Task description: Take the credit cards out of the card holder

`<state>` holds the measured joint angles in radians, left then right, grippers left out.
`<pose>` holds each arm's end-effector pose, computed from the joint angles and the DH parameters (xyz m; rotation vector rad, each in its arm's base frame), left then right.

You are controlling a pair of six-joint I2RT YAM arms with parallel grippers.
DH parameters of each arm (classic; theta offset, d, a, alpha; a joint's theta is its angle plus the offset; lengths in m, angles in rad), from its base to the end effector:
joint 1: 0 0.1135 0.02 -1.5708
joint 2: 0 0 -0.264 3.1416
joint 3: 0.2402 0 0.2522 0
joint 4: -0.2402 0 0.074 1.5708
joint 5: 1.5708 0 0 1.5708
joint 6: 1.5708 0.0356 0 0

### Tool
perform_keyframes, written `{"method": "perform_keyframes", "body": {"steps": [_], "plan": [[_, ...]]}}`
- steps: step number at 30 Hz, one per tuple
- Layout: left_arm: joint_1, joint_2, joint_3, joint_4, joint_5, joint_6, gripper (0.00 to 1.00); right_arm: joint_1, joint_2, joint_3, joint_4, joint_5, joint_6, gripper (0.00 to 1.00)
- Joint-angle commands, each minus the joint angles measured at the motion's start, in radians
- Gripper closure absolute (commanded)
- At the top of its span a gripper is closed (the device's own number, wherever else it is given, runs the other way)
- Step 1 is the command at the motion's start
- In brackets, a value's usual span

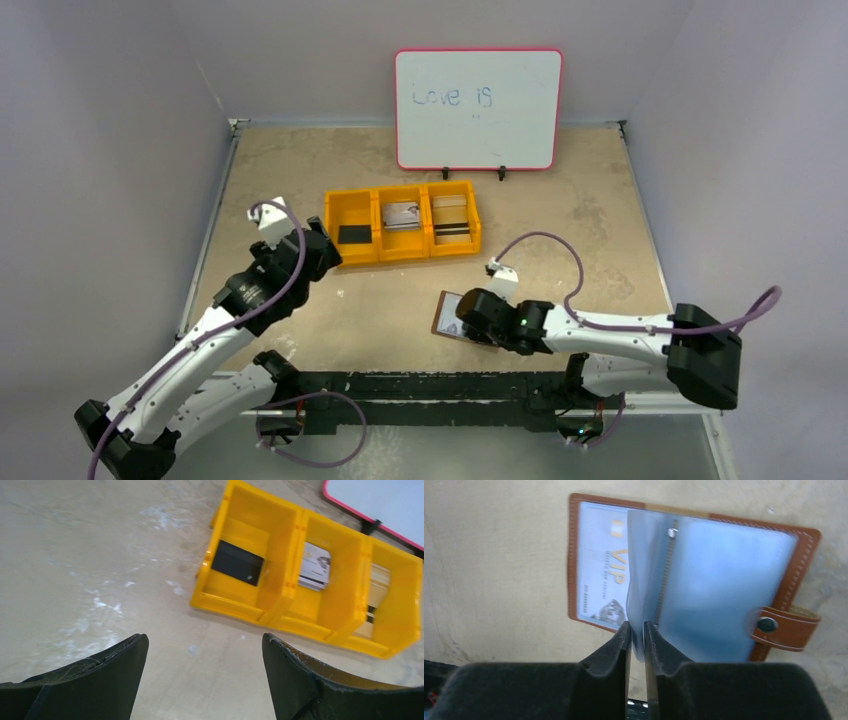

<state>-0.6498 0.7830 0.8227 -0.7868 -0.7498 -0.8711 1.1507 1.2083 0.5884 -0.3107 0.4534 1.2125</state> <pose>0.1330 -0.0706 0.3014 -0.5797 2.0095 -0.0329 0.1056 0.1981 0.1819 0.2617 2.4316 0.5345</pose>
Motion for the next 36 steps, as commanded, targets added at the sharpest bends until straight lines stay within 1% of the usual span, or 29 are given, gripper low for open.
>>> {"method": "perform_keyframes", "body": {"steps": [1, 4, 6, 7, 8, 9, 11, 13, 15, 18, 20, 23, 25, 28, 29, 32, 33, 34, 36], "plan": [[0.001, 0.043, -0.011, 0.207, 0.222, 0.006, 0.17, -0.006, -0.124, -0.109, 0.008, 0.014, 0.225, 0.86], [-0.015, 0.061, -0.019, 0.256, 0.263, -0.007, 0.17, -0.006, -0.236, -0.187, 0.033, 0.02, 0.267, 0.87], [-0.043, 0.065, -0.031, 0.299, 0.273, -0.009, 0.17, -0.006, -0.3, -0.227, 0.026, 0.036, 0.293, 0.85], [-0.058, 0.071, -0.036, 0.319, 0.278, -0.01, 0.17, -0.006, -0.325, -0.235, 0.013, 0.043, 0.304, 0.82], [-0.085, 0.082, -0.04, 0.34, 0.281, -0.015, 0.17, -0.006, -0.344, -0.238, -0.012, 0.052, 0.317, 0.75], [-0.104, 0.096, -0.044, 0.357, 0.283, -0.028, 0.17, -0.006, -0.358, -0.235, -0.043, 0.06, 0.334, 0.71], [-0.151, 0.132, -0.048, 0.398, 0.283, -0.048, 0.17, -0.006, -0.369, -0.224, -0.119, 0.074, 0.382, 0.65], [-0.196, 0.179, -0.046, 0.439, 0.281, -0.061, 0.17, -0.006, -0.368, -0.218, -0.152, 0.085, 0.403, 0.63], [-0.232, 0.228, -0.042, 0.494, 0.298, -0.066, 0.18, -0.006, -0.361, -0.198, -0.192, 0.095, 0.425, 0.63], [-0.268, 0.33, -0.027, 0.596, 0.377, -0.052, 0.2, -0.006, -0.358, -0.166, -0.296, 0.117, 0.517, 0.65], [-0.292, 0.4, -0.008, 0.652, 0.419, -0.049, 0.21, -0.006, -0.374, -0.149, -0.355, 0.134, 0.548, 0.65], [-0.356, 0.512, 0.029, 0.736, 0.445, -0.044, 0.23, -0.006, -0.412, -0.136, -0.387, 0.16, 0.527, 0.65], [-0.401, 0.587, 0.068, 0.75, 0.443, -0.031, 0.24, -0.006, -0.435, -0.125, -0.403, 0.174, 0.514, 0.66], [-0.431, 0.682, 0.118, 0.774, 0.525, -0.013, 0.26, -0.006, -0.466, -0.09, -0.466, 0.2, 0.529, 0.67], [-0.443, 0.699, 0.118, 0.785, 0.522, -0.024, 0.26, -0.006, -0.479, -0.08, -0.481, 0.214, 0.532, 0.68], [-0.453, 0.735, 0.056, 0.921, 0.564, -0.077, 0.27, -0.006, -0.543, -0.069, -0.476, 0.245, 0.49, 0.72], [-0.453, 0.753, 0.056, 0.923, 0.571, -0.091, 0.3, -0.006, -0.567, -0.074, -0.461, 0.249, 0.469, 0.73], [-0.453, 0.774, 0.067, 0.892, 0.557, -0.099, 0.34, -0.006, -0.596, -0.084, -0.431, 0.252, 0.438, 0.74], [-0.459, 0.785, 0.091, 0.84, 0.527, -0.1, 0.38, -0.006, -0.645, -0.101, -0.378, 0.249, 0.382, 0.76]]}}
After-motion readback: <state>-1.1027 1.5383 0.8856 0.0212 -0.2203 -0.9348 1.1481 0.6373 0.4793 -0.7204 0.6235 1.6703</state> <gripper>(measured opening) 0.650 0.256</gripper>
